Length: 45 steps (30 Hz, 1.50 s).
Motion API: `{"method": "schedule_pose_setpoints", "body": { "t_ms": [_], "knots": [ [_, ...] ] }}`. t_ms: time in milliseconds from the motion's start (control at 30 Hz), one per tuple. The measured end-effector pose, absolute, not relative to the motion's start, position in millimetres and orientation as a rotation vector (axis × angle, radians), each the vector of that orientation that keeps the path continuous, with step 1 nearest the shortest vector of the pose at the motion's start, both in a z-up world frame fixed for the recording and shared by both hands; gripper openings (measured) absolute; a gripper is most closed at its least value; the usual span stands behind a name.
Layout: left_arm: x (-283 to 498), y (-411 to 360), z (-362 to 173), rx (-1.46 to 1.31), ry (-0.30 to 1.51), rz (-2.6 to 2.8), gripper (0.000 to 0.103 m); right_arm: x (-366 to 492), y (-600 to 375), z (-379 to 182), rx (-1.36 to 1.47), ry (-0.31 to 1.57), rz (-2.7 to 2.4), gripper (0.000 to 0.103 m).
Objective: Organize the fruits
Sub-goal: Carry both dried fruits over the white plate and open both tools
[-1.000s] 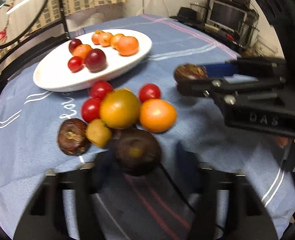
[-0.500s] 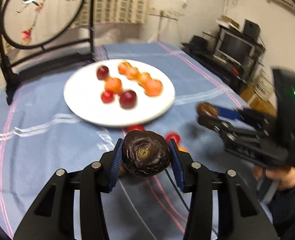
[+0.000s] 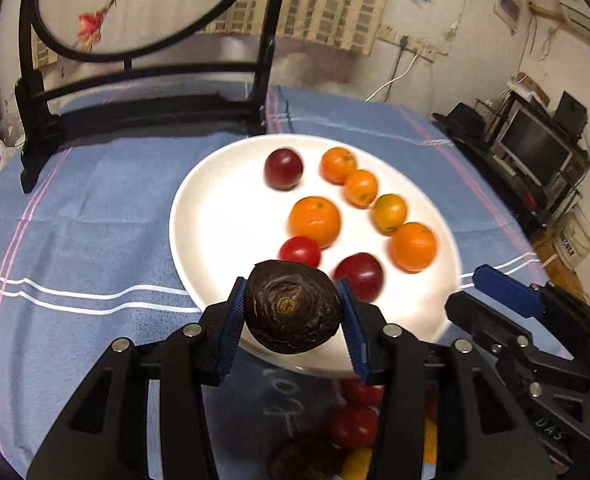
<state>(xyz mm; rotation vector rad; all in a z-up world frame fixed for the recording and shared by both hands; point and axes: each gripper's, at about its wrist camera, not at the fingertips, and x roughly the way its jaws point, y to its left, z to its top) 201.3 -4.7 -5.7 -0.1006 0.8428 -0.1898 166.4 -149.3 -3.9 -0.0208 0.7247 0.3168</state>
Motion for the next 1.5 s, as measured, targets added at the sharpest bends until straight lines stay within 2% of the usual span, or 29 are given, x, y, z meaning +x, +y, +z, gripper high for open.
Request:
{"method": "schedule_pose_setpoints", "body": {
  "t_ms": [100,267,633,733,833,933,1333,1500],
  "knots": [
    [207,0,-14,-0.116,0.844,-0.179,0.044,167,-164,1,0.018,0.750,0.323,0.043],
    [201,3,-9,-0.140,0.836,-0.216,0.044,138,-176,2,-0.133,0.831,0.337,0.051],
    [182,-4,-2,-0.124,0.825,-0.231,0.044,129,-204,-29,-0.115,0.898,0.248,0.052],
    [177,-5,1,-0.118,0.814,-0.236,0.044,129,-196,-35,-0.106,0.911,0.280,0.062],
    [176,-7,3,-0.118,0.811,-0.251,0.044,137,-190,-44,-0.127,0.935,0.249,0.062],
    [175,-9,3,-0.111,0.812,-0.258,0.044,147,-182,-52,-0.135,0.951,0.255,0.044],
    [188,-3,-3,-0.129,0.822,-0.227,0.044,170,-153,-9,-0.121,0.787,0.291,0.043],
    [198,1,-9,-0.146,0.826,-0.214,0.044,193,-132,-15,-0.118,0.785,0.303,0.043]
  ]
}}
